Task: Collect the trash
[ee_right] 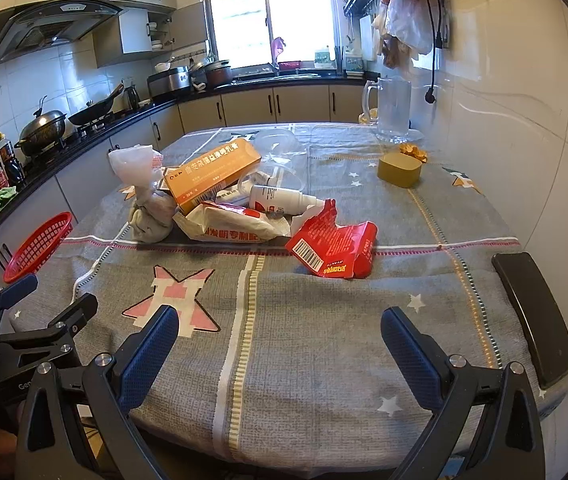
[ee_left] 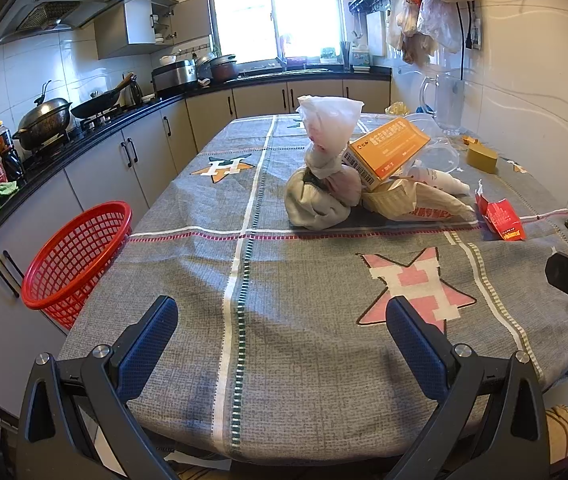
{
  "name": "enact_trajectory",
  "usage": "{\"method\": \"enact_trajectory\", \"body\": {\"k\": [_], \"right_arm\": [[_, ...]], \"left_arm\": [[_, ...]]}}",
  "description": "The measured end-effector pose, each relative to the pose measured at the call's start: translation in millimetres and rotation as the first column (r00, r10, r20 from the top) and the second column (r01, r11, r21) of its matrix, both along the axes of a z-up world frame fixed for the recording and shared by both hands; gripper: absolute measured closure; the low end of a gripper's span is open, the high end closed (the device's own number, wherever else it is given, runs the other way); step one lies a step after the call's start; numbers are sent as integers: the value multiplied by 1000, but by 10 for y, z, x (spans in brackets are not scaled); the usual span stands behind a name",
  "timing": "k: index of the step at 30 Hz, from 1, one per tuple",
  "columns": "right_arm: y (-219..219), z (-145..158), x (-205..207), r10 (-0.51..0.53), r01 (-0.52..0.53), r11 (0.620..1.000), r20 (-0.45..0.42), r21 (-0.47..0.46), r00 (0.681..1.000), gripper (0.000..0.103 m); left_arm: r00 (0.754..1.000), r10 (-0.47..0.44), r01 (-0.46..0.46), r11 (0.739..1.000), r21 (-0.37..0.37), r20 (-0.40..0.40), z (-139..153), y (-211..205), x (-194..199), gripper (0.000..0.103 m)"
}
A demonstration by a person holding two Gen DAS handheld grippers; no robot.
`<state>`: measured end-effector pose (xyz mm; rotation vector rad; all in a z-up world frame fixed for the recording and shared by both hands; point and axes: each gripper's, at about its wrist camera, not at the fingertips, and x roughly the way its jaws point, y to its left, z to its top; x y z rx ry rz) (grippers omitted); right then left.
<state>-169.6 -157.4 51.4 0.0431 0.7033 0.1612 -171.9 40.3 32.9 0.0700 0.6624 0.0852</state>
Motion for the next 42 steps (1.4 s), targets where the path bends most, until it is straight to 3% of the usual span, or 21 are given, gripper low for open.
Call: {"method": "enact_trajectory", "body": {"k": [10,16,20,22,26,31,34,36,42], "right_arm": [[-36,-30,37,-8,9,1000,-12,14,1000,0],[-188,-40,106,-40,41,998,-27,54,999,0],[-301,-32,162,-57,59,996,-31,71,998,0],[-336,-16,175,-65,67,995,-24,70,998,0],[-406,6,205,-75,76,994,-17,77,997,0],[-479,-5,292,-78,80,993,-27,87,997,0],[-512,-20,345,-77,80,993,-32,92,997,0],[-544,-39,393,-73,77,992,-42,103,996,0],[-636,-90,618,-77,86,988,-72,128,994,0]], "left_arm": [[1000,2,-2,1000,-5,1,2,58,26,0],[1000,-6,5,996,-86,-12,68,316,214,0],[999,-47,45,991,-129,-16,171,391,459,18],[996,-87,83,982,-171,-17,231,388,612,18],[990,-141,140,976,-165,5,352,218,880,20],[989,-149,149,984,-101,10,367,-16,1207,23],[986,-166,164,983,-84,-23,294,-131,1406,40],[986,-160,155,985,-81,-49,238,-160,1532,71],[986,-162,157,978,-135,-26,265,-90,1525,73]]}}
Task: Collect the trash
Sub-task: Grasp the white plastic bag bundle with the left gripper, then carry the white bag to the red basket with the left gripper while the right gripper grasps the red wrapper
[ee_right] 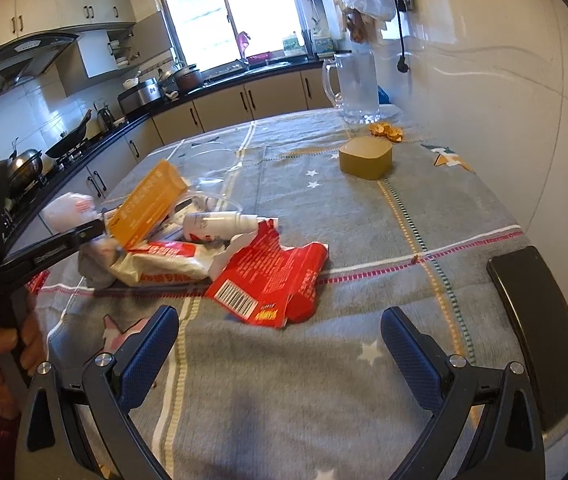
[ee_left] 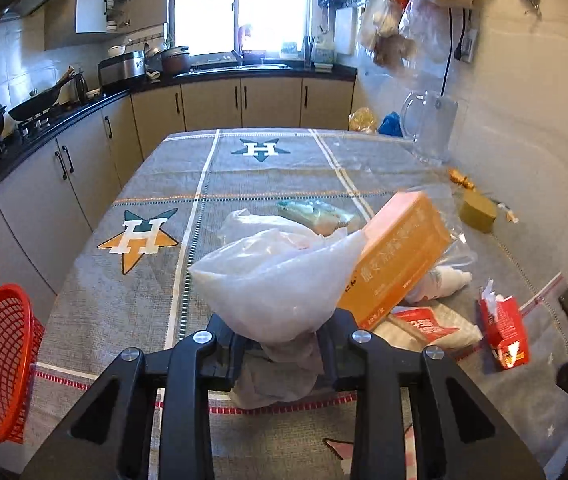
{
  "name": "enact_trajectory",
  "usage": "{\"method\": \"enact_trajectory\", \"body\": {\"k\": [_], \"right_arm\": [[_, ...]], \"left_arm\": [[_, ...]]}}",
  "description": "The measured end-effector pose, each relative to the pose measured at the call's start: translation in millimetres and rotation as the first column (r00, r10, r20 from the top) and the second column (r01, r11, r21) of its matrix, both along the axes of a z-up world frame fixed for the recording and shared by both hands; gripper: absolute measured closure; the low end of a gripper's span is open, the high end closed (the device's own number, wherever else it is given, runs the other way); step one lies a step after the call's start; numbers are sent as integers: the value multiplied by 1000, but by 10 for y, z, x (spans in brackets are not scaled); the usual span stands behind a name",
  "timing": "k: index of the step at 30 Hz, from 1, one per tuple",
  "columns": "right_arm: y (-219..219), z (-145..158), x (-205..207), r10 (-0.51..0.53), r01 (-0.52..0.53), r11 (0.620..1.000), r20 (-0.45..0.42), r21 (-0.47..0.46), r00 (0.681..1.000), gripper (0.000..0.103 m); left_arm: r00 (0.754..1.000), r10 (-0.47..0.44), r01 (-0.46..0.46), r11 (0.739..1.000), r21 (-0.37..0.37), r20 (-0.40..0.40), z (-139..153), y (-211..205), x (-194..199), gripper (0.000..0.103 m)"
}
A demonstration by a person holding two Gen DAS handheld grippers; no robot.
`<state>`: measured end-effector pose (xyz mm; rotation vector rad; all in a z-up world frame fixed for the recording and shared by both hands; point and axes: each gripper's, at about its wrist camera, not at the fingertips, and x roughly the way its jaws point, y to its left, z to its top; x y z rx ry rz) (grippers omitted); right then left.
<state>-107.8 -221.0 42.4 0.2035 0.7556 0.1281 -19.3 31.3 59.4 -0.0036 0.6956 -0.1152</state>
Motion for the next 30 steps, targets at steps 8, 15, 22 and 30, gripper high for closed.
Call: {"method": "enact_trajectory", "body": {"k": [8,15,22,30], "right_arm": [[-107,-211,414,-9,17,997,-98,79,995,20],[-51,-338,557,7,2,998,-138,62,990,62],[-44,-245,445,18,-12,998,-79,67,997,78],[11,93,281,12,-13,999,26,52,1000,78]], "left_arm": [[997,-34,38,997,-70,62,251,92,-275,73],[996,-45,51,995,-86,73,267,122,-380,73],[998,-35,40,995,-95,57,195,207,-433,73],[998,-4,10,994,-108,61,217,364,-523,73]]}}
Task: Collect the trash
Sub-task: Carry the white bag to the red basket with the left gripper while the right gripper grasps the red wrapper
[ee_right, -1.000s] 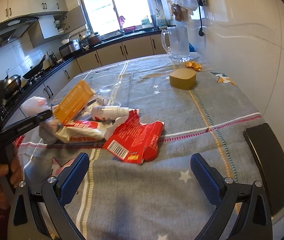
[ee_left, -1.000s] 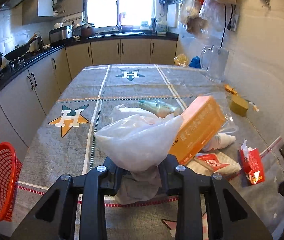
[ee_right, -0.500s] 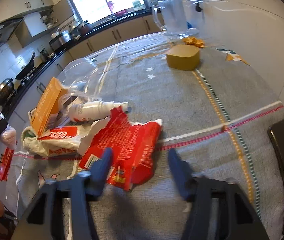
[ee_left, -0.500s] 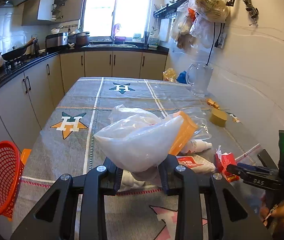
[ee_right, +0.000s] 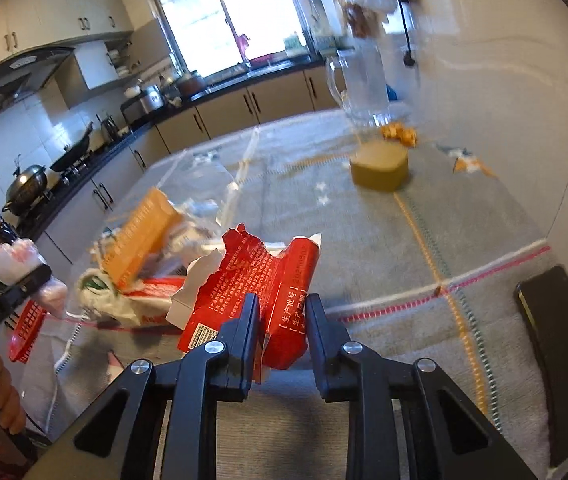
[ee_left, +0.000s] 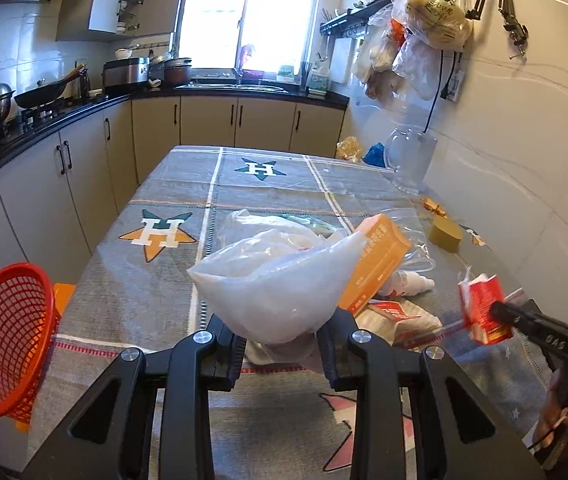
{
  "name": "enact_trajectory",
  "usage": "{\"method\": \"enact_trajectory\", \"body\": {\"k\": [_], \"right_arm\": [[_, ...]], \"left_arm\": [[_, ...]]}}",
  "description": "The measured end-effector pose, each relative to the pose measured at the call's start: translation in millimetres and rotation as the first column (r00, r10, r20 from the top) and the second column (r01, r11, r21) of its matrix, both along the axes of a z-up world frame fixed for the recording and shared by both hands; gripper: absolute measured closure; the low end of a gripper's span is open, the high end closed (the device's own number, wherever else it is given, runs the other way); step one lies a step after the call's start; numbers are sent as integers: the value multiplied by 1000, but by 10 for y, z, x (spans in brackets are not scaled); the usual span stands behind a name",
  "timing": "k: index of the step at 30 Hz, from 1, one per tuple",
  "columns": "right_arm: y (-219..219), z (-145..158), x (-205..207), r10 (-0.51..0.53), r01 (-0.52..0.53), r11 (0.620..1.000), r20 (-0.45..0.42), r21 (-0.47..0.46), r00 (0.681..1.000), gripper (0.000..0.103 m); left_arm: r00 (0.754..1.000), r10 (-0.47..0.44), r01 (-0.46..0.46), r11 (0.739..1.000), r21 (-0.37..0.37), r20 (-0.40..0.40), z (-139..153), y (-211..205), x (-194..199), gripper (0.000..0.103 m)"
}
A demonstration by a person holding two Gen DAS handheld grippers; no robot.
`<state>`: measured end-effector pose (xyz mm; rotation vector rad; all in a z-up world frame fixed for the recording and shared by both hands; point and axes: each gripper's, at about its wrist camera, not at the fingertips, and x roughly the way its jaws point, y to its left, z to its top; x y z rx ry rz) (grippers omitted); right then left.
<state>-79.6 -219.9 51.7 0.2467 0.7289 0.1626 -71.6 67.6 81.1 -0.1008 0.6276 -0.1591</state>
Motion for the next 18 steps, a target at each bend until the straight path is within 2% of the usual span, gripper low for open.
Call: {"method": "enact_trajectory", "body": {"k": [4,10,18], "right_arm": [[117,174,-75,28,-28,1000,42,0,999,78],[450,321,-48,123,-124,992,56,9,991,78],[1192,471,63,290,-290,957,68,-8,955,78]], "left_arm": [[1000,18,-18,1000,-2,3,24,93,-44,73],[998,54,-54,999,-5,16,79,291,-137,73],[987,159,-158,987,-19,19,97,797,-304,73]]}}
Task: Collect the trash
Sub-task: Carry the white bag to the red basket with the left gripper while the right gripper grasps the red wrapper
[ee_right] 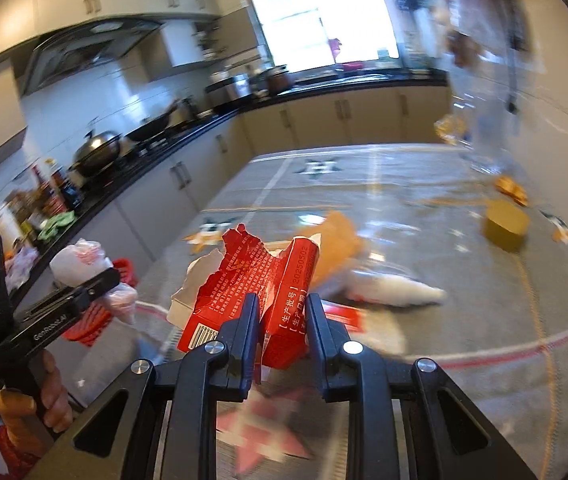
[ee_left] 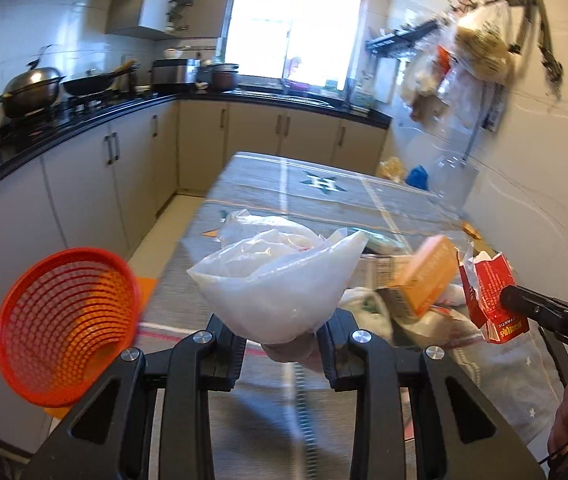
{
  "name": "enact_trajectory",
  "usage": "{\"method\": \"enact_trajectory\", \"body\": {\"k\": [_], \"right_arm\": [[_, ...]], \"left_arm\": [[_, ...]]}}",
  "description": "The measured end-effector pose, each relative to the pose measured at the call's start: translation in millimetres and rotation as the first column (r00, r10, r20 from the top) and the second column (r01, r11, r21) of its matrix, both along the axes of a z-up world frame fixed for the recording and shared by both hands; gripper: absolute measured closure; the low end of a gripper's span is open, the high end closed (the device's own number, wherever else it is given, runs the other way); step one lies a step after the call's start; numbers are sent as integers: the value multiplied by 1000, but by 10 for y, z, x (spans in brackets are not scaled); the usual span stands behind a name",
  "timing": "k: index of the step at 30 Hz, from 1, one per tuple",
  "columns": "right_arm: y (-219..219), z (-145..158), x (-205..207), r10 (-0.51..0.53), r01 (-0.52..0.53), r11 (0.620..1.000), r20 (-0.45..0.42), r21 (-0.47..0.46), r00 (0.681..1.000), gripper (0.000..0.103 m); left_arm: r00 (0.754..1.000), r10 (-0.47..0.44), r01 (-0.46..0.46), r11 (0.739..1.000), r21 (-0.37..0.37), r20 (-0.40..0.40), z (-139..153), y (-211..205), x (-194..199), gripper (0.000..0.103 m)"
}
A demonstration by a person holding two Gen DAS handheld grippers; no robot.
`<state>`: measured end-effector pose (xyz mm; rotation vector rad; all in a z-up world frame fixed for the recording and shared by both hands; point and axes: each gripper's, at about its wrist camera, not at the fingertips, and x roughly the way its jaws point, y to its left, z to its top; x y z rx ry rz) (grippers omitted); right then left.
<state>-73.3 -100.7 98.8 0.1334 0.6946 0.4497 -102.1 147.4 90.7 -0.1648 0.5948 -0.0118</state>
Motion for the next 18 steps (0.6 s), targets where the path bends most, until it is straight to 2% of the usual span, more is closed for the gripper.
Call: {"method": "enact_trajectory", "body": {"k": [8,12,18], "right_arm": [[907,72,137,177,-177,984,-7,-10,984,78],[1343,63,201,253,-253,968,-17,-6,967,78],[2032,0,232,358,-359,933,-33,-19,933,78]], "left_arm": [[987,158,-158,987,8,10,41,743,-274,73],[966,257,-257,966,15,-4,-3,1131,-372,73],[936,347,-346,938,17,-57,-184,1559,-434,73]]}}
